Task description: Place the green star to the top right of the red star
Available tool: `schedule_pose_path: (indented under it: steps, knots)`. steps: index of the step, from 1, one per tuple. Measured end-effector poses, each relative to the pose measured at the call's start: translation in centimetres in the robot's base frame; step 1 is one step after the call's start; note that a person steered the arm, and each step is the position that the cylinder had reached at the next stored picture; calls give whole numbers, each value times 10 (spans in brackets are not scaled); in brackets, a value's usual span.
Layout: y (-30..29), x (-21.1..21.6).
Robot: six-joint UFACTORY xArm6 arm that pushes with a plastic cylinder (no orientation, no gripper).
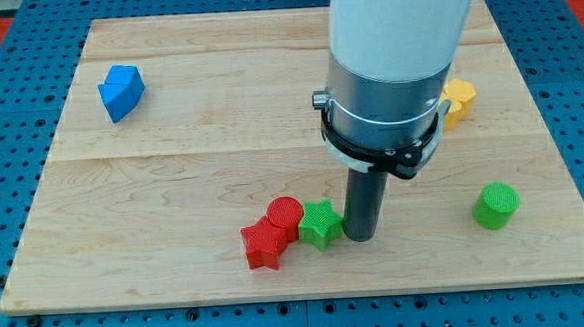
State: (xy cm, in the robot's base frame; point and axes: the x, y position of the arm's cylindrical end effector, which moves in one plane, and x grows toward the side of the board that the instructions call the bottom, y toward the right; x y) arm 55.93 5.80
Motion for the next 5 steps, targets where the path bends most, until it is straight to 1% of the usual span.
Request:
schedule_pose_path:
  steps: [1,3,4,5]
  knots:
    - [0,0]
    - [-36,-18]
    - [-30,-18]
    - [-1,-34]
